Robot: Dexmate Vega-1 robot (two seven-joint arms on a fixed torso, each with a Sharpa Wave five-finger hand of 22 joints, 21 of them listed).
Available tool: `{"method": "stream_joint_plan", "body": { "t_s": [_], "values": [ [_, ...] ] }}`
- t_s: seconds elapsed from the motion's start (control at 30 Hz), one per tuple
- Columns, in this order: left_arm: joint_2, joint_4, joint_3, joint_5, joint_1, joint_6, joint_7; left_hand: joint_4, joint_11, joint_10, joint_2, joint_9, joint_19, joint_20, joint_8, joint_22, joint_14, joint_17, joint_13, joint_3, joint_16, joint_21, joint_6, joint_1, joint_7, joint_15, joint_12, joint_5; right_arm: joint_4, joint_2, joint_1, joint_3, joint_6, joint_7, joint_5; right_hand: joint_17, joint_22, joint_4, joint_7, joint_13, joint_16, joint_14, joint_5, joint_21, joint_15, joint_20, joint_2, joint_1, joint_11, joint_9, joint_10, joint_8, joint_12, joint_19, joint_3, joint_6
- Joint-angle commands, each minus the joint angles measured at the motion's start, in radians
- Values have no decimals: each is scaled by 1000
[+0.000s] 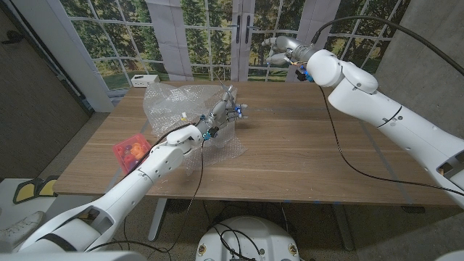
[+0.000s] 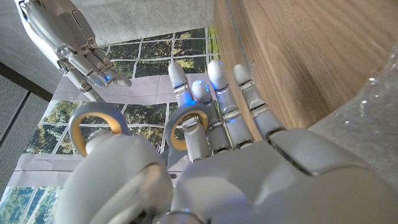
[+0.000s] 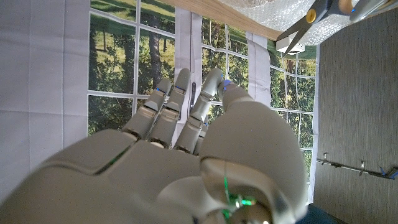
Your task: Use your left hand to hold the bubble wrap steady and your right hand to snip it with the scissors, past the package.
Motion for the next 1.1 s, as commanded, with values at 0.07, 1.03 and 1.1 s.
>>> {"method": "stream_joint_plan", "body": {
  "t_s": [0.07,1.03,1.1],
  "values": [
    [15,-47,-18,38,31,-56,48,23,-14,13,-6,8,14,-3,3,2,5,-5,2,-20,6,-1,-55,-6,91,-9,7,12,6,-2,-3,3,7,-4,7,4,2,-4,-1,3,-3,13,-7,2,-158,5,-6,-4,4,3,5,-2,8,-2,6,6],
    [133,-226,-62,45,137,-28,116,14,-16,10,23,25,15,-3,3,14,1,-6,1,-9,21,3,-56,29,87,-17,4,32,20,12,-8,-1,-20,-24,26,8,2,-11,-1,-4,-10,17,-16,2,-159,7,-7,-14,7,3,6,-4,16,-3,18,6],
    [137,-234,-65,41,144,-27,117,14,-17,9,25,26,14,-3,2,16,1,-11,5,-9,19,3,-58,31,88,-19,5,33,23,14,-7,-3,-19,-24,29,7,2,-13,0,-4,-13,13,-17,2,-159,8,-8,-13,7,3,4,-4,17,-3,19,6]
  ]
}}
